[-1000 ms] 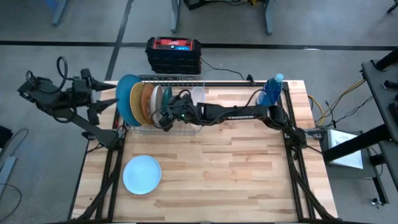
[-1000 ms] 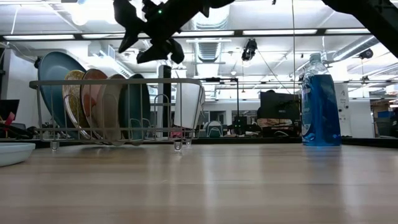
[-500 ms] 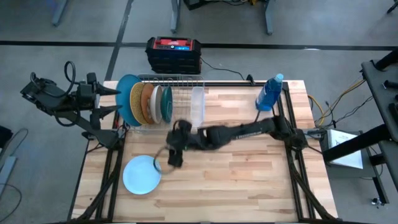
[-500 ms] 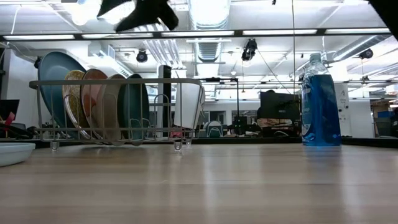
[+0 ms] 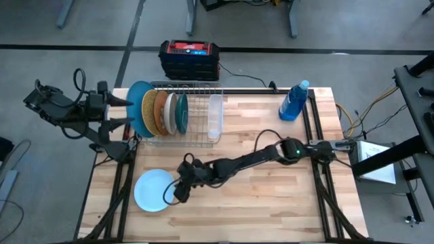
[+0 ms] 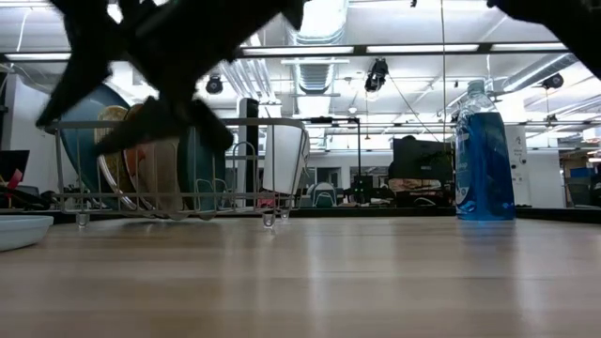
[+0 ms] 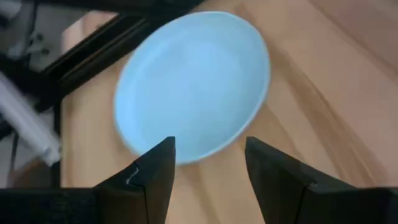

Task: Sort dishes
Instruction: Put the white plate in the dish rack

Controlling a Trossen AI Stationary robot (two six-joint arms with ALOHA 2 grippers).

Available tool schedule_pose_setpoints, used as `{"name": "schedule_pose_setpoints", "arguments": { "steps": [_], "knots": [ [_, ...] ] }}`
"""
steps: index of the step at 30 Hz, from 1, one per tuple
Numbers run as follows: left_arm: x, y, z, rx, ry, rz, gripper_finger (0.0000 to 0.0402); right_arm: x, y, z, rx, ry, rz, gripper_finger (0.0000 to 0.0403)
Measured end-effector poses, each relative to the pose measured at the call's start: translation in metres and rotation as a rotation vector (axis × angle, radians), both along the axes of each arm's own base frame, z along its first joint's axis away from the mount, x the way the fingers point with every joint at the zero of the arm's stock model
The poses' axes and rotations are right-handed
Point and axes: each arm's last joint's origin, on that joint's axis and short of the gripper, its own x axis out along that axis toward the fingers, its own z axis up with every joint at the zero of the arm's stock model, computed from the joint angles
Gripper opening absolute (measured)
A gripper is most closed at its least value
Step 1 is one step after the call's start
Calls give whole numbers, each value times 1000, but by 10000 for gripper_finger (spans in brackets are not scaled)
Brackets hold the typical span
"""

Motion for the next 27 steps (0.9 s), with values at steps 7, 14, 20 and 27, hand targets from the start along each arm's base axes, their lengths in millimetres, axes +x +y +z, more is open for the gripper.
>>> {"name": "schedule_pose_setpoints", "arguments": {
  "steps": [7,14,20,27],
  "knots": [
    [2,-2,-1,-24,19,-26,233,10,-8,-22,69,-24,-111,185],
    [3,-3,-2,-24,28,-33,233,18,-7,-43,88,-64,-117,183],
    [5,-4,-4,-20,35,-34,233,20,-4,-70,67,-39,-109,183],
    [10,-6,-12,-5,67,-33,233,22,-6,-81,10,-46,-111,173]
  ]
}}
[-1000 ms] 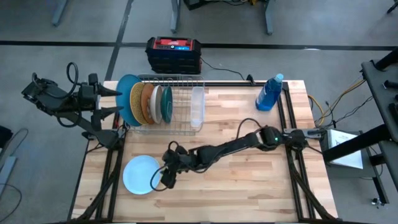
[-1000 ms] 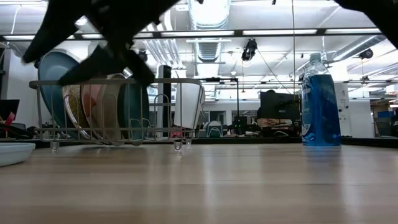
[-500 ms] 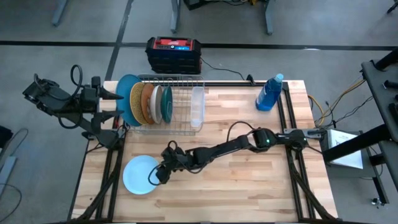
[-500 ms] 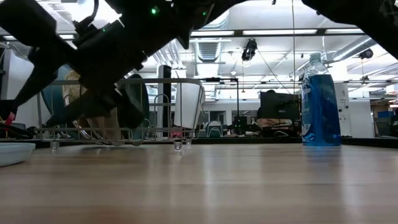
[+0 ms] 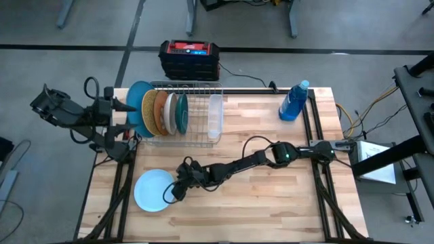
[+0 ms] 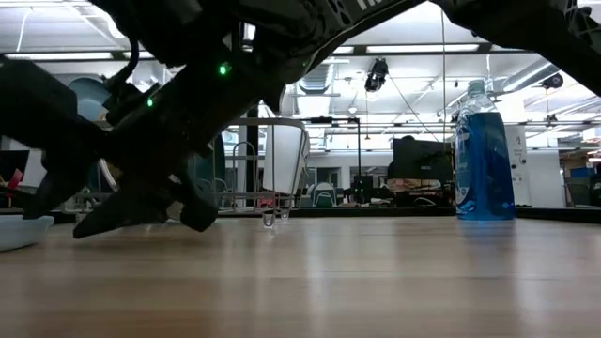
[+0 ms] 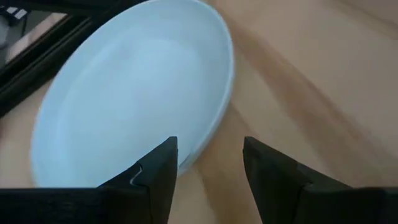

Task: Sort dishes
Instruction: Put the white plate in the dish rack

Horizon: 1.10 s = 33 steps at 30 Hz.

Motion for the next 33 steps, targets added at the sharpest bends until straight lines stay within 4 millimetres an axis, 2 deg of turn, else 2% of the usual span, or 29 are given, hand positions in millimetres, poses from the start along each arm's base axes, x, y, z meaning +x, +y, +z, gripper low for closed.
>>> {"name": "schedule_pose_setpoints", "arguments": {
  "steps": [5,12,15,19,28,33],
  "knots": [
    [4,-2,-4,3,14,2,233,3,-2,-5,-56,-23,19,158],
    [5,-2,-4,-3,1,2,233,6,-3,-23,-82,-8,48,122],
    [5,-2,-4,-4,0,3,233,6,-4,-25,-103,-5,60,88],
    [5,-2,-4,-20,-3,10,233,8,-4,-26,-164,-34,95,19],
    [11,-7,-15,-65,37,4,233,4,13,-18,-371,-65,104,2],
    [19,-11,-21,-75,62,-16,233,-8,37,8,-643,-41,82,1]
  ]
}}
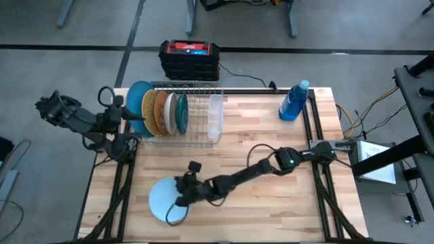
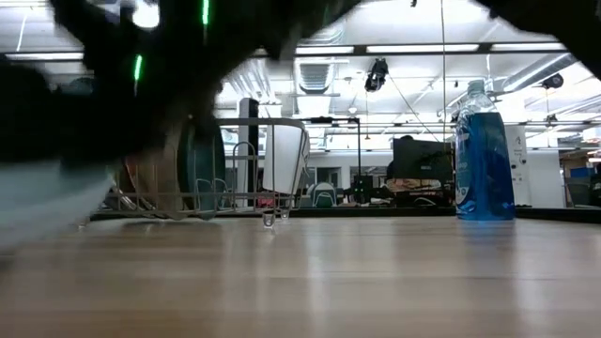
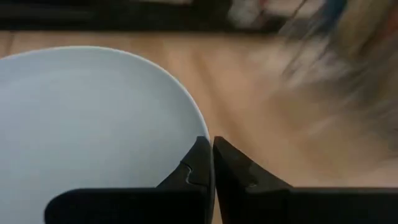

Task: Sort dishes
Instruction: Put the white plate in the dish rack

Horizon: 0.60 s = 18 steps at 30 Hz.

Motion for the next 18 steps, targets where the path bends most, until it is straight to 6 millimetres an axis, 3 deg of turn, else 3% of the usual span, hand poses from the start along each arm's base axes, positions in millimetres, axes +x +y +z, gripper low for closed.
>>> {"name": "schedule_pose_setpoints", "arguments": {
  "steps": [6,12,18],
  "knots": [
    [10,-7,-8,-21,8,-65,233,-27,28,67,-391,26,-125,0],
    [28,-24,-31,-72,27,-325,233,-65,53,121,-810,168,-324,0],
    [48,-34,-66,0,52,-361,233,-96,60,165,-946,254,-308,0]
  ]
}}
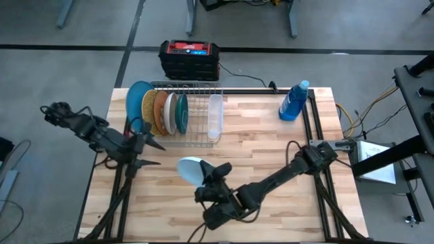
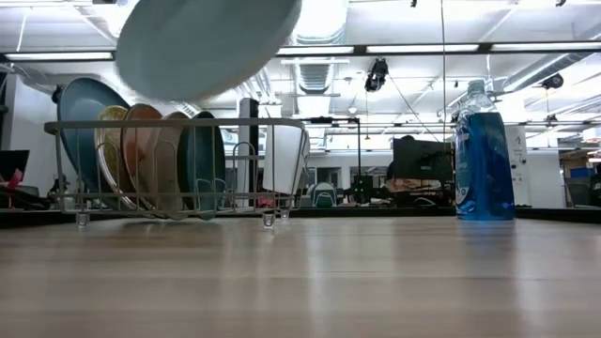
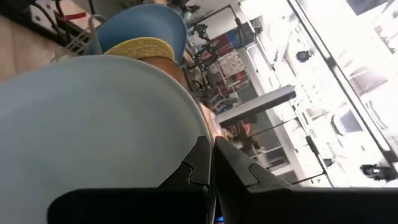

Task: Sort dishes
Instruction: Put the white plate in the dish rack

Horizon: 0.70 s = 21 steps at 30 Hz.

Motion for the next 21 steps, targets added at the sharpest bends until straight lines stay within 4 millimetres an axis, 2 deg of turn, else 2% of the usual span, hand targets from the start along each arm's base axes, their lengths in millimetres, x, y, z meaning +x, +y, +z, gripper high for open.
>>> {"name": "schedule_pose_setpoints", "arguments": {
  "steps": [4,7,18,21],
  "knots": [
    [10,-4,-18,11,-22,13,233,-14,1,25,-1,-3,15,0],
    [17,-8,-27,-12,-70,15,233,-19,0,37,-12,16,30,0],
    [41,-15,-52,-23,-203,150,233,-15,-4,50,-54,92,84,0],
    [48,-19,-57,-52,-237,118,233,-12,-4,54,-46,82,114,0]
  ]
}}
